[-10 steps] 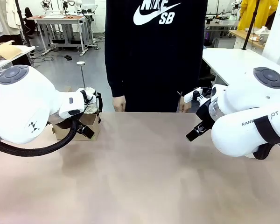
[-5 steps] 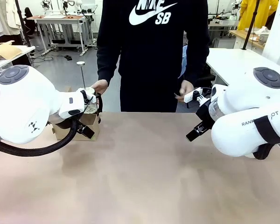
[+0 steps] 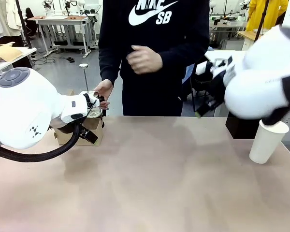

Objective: Pour a drink into a cup and package it in a carrier.
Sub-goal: Pick up the 600 ml Paper Cup and place it in the middle top area of the table.

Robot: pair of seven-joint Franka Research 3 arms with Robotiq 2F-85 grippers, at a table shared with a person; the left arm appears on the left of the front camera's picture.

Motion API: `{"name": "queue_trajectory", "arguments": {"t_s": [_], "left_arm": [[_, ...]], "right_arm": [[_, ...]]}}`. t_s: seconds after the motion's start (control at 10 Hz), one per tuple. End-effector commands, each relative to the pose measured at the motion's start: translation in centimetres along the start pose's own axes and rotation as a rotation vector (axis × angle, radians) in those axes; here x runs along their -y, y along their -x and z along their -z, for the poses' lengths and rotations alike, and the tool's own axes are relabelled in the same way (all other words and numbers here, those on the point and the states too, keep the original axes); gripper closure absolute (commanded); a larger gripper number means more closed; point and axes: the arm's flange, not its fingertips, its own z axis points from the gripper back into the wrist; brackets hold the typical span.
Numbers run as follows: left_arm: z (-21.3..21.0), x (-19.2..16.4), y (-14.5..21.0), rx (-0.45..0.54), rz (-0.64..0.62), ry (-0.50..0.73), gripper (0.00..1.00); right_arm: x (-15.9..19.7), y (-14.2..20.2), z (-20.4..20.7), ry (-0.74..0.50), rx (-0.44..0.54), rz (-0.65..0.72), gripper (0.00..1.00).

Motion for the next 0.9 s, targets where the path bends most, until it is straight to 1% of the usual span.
{"name": "queue_trajectory", "arguments": {"t_s": [0.0,0.1,0.2,0.3,0.5,0.6,0.7,0.8], "left_arm": [[0.0,0.0,0.0,0.000,0.000,0.000,0.00],[0.0,0.0,0.0,0.000,0.000,0.000,0.00],[0.0,0.0,0.0,0.000,0.000,0.000,0.00],[0.0,0.0,0.0,0.000,0.000,0.000,0.00],[0.0,0.0,0.0,0.000,0.000,0.000,0.00],[0.0,0.0,0.0,0.000,0.000,0.000,0.00],[0.0,0.0,0.0,0.000,0.000,0.000,0.00],[0.0,0.0,0.0,0.000,0.000,0.000,0.00]], "right_arm": [[6.1,-0.9,-4.2,-0.118,0.026,-0.021,0.00],[9.7,0.1,-6.6,-0.231,0.068,-0.055,0.00],[13.8,2.3,-8.7,-0.336,0.130,-0.096,0.00],[17.3,5.3,-10.1,-0.378,0.205,-0.110,0.00],[23.2,13.3,-11.1,-0.421,0.357,-0.089,0.00],[24.9,17.9,-10.5,-0.464,0.446,-0.120,0.00],[25.6,21.1,-9.5,-0.492,0.506,-0.138,0.00],[25.9,23.2,-8.5,-0.496,0.542,-0.126,0.00]]}}
